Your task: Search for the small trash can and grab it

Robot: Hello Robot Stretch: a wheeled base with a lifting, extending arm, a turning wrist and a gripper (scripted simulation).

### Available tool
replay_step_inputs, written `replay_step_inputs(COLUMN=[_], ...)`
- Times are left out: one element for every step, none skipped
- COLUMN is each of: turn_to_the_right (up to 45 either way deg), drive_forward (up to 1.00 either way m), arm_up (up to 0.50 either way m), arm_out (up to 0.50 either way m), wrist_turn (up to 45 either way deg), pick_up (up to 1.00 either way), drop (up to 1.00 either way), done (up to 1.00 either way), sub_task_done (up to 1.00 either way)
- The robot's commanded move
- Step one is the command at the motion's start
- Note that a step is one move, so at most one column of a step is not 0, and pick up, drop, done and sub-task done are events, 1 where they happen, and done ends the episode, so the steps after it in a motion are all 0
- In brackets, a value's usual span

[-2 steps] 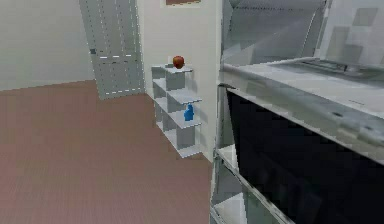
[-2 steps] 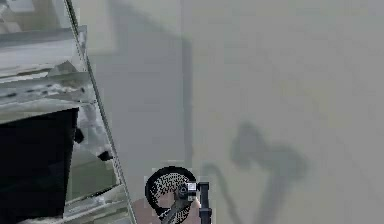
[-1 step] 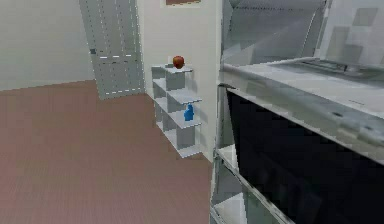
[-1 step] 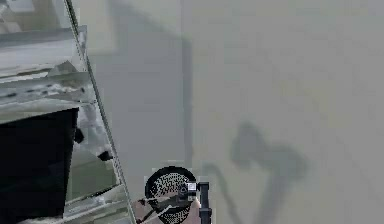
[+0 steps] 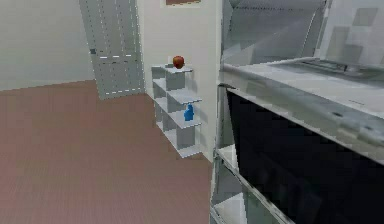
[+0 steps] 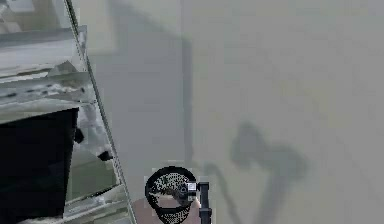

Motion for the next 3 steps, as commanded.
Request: replay_step_inputs(turn_to_the_right=[0.0, 0.0, 0.0], drive_forward=[0.0, 0.0, 0.0], arm_up=[0.0, -0.3, 0.0], arm_out=[0.0, 0.0, 0.0], wrist_turn=[18.0, 0.0, 0.0], pick_up=[0.0, 0.0, 1.0], drop=[0.0, 0.0, 0.0], done=[0.0, 0.0, 0.0], sub_task_done=[0.0, 0.0, 0.0])
